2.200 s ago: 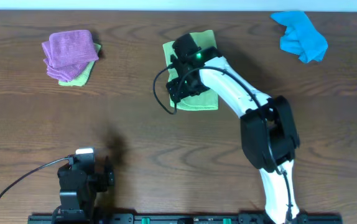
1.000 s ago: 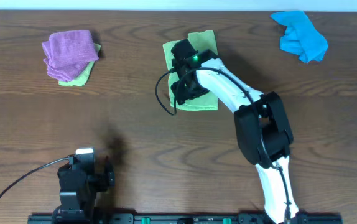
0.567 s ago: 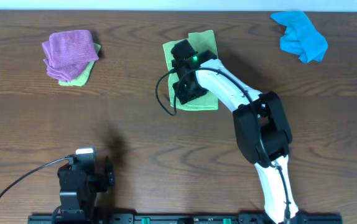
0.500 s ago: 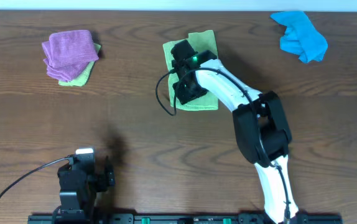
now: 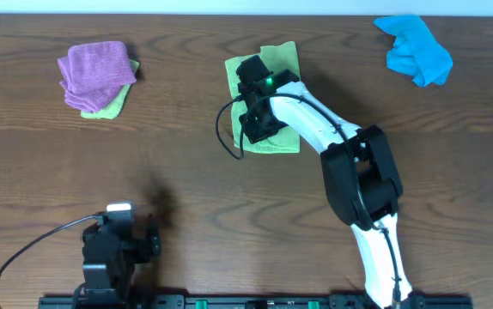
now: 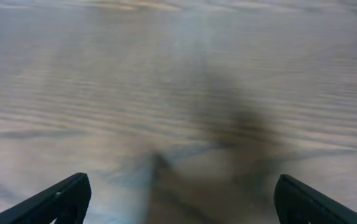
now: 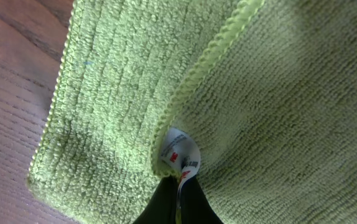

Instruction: Fold the cloth

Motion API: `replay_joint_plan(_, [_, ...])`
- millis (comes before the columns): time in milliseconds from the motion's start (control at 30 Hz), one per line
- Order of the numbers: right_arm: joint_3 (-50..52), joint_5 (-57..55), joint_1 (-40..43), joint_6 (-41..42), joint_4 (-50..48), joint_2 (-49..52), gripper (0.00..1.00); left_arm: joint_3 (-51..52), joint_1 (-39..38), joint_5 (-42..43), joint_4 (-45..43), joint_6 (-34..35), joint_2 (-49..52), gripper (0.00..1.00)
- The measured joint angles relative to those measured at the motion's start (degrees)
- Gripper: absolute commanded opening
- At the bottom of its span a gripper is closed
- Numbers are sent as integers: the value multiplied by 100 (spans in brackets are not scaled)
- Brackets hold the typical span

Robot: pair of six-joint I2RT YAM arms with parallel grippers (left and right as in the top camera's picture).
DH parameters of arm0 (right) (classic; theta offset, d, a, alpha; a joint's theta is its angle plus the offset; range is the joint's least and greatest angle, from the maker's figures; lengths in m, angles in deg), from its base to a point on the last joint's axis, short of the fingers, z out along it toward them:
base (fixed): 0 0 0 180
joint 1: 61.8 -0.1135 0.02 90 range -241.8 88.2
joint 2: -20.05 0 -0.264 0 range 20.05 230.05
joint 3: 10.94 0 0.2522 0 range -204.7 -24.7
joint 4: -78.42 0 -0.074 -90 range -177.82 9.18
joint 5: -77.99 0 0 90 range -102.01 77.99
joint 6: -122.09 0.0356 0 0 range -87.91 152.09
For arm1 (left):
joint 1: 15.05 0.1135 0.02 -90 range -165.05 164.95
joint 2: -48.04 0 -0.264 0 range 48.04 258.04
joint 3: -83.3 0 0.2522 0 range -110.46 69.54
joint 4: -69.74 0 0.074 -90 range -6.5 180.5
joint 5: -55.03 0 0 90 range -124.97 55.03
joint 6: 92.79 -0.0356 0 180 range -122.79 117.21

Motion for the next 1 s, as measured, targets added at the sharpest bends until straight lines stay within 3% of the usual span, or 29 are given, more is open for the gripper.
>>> replay_joint_plan(267, [-15, -9, 0, 2, 94, -79, 1, 0, 0, 739, -544, 557, 11, 95])
replay_joint_plan(467, [-17, -153, 2, 26, -39, -719, 1, -378, 0, 1082, -785, 1191, 483, 95])
replay_joint_plan(767, [-72, -240, 181, 188, 9, -1394, 1, -1692, 0, 1932, -1309, 1954, 2785, 95])
replay_joint_plan(1000, [-76, -260, 330, 393, 109, -1394, 1, -1873, 0, 2905, -2155, 2531, 4221, 95])
